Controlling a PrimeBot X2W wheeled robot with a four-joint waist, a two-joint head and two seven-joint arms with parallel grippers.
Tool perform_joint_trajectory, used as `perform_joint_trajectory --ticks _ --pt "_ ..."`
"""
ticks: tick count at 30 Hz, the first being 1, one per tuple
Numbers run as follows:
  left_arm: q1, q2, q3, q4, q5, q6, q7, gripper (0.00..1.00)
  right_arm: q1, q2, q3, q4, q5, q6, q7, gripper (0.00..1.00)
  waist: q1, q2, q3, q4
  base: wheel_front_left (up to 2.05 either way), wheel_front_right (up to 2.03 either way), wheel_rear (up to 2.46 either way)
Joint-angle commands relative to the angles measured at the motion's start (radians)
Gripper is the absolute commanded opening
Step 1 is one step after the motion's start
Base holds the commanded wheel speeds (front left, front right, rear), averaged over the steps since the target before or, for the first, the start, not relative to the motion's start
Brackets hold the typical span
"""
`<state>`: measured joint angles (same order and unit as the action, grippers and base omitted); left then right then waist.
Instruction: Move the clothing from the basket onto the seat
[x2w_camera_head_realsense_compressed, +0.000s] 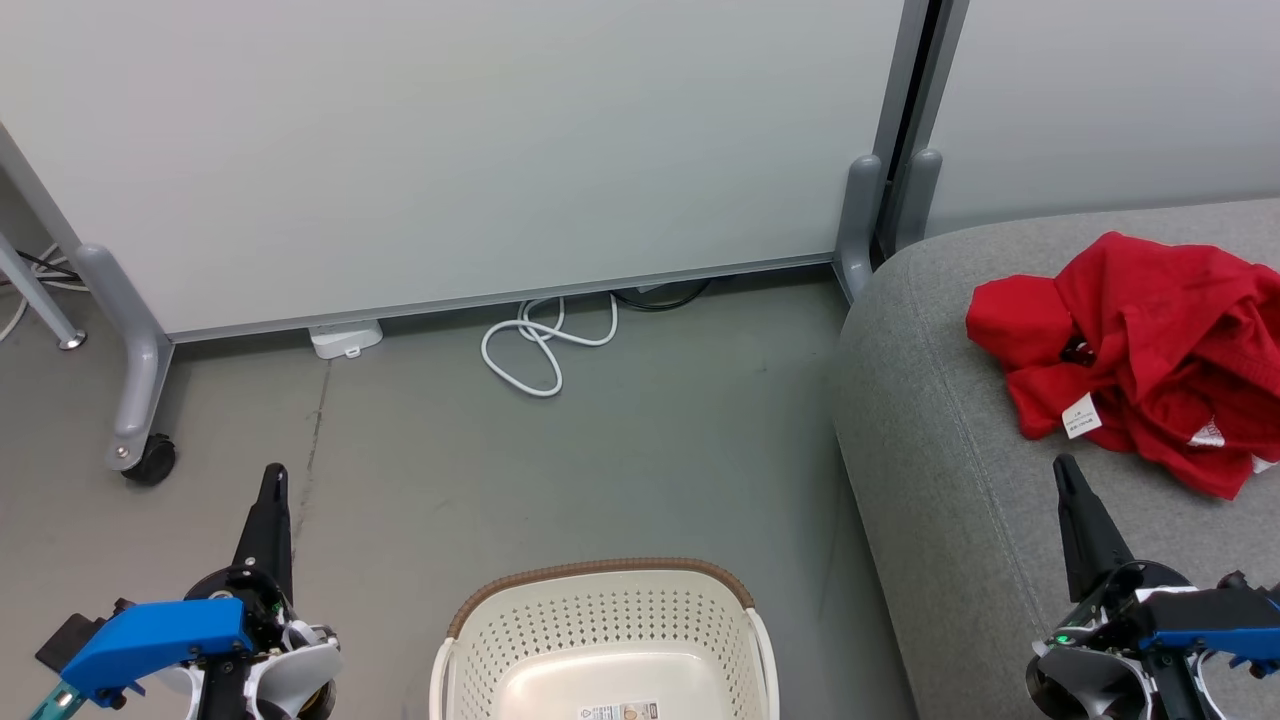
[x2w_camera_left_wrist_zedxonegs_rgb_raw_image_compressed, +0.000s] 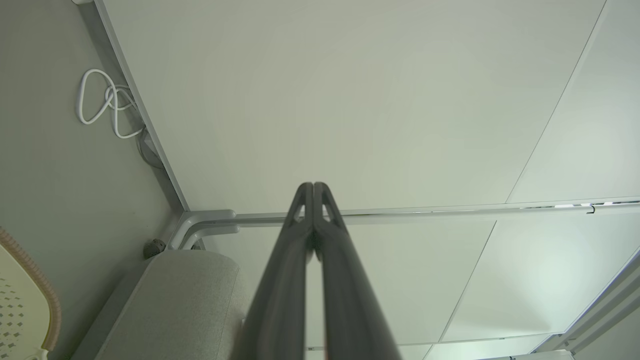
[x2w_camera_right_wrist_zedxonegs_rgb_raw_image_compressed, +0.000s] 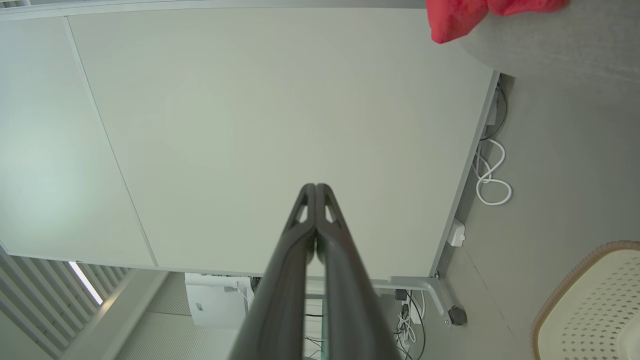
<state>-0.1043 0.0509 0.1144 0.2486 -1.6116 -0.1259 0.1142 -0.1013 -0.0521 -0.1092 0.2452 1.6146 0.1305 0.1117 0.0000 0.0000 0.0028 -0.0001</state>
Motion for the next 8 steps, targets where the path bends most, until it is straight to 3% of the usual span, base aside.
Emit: perform_joint_trajectory --ticks 1,8 --pt "-0.011 -0.002 0.002 -0.005 -0.002 -0.009 0.004 0.00 -0.015 -0.003 -0.003 0.002 0.002 0.000 0.003 0.00 0.0000 0.0000 0.000 0.000 0.00 0.00 0.00" --pt "-0.010 -0.002 0.002 -0.005 -0.002 -0.009 0.004 0.00 -0.015 -0.002 -0.003 0.002 0.001 0.000 0.003 0.00 0.0000 0.0000 0.000 0.000 0.00 0.00 0.00"
